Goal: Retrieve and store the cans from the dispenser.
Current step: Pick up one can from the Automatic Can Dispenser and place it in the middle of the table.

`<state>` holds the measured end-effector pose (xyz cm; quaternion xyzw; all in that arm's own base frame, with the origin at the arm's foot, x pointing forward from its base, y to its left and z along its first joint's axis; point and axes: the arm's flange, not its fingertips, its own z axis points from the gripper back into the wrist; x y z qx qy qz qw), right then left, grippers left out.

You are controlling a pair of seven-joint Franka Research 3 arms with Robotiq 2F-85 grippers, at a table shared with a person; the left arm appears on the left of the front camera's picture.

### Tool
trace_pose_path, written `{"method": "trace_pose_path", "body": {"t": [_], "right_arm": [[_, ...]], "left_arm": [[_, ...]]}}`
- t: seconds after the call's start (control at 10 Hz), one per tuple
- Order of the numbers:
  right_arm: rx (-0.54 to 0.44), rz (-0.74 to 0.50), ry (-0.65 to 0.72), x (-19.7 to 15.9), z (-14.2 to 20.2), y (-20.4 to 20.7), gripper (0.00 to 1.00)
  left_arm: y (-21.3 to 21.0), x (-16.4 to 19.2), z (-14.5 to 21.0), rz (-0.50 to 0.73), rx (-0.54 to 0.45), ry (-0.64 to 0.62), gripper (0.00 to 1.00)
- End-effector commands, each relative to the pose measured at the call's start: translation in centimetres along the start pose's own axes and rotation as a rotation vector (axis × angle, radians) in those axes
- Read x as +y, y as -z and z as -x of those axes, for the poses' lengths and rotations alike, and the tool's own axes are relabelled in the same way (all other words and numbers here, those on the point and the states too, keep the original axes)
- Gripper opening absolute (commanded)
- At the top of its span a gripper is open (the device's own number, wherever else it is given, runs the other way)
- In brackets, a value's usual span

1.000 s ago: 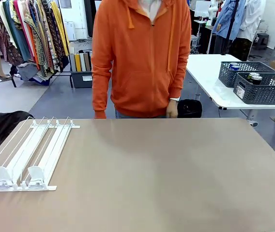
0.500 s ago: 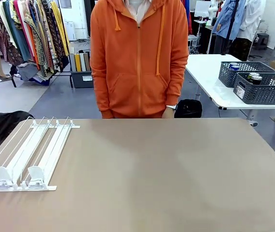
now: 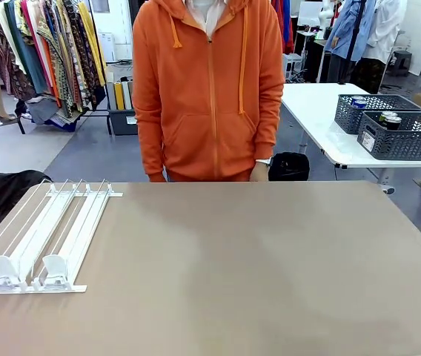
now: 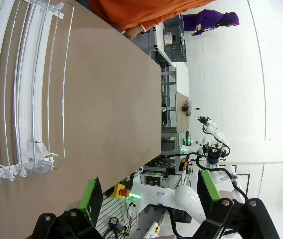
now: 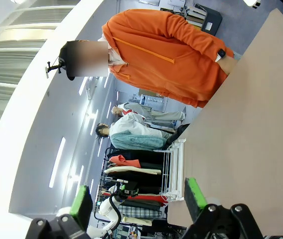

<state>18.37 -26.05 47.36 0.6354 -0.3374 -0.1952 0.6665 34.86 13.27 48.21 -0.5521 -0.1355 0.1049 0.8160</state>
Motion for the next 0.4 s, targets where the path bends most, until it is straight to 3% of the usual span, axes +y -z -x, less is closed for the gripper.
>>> {"method": "trace_pose_path", "body": {"t": [0.0, 0.3], "right_arm": [[-0.009, -0.020, -0.010, 0.37, -0.36, 0.19, 1.00], [-0.009, -0.020, -0.010, 0.37, -0.36, 0.19, 1.00]], "left_arm": [[-0.32, 0.04, 0.07, -0.003, 0.009, 0.021, 1.00], [-0.32, 0.04, 0.07, -0.003, 0.009, 0.021, 1.00]]}}
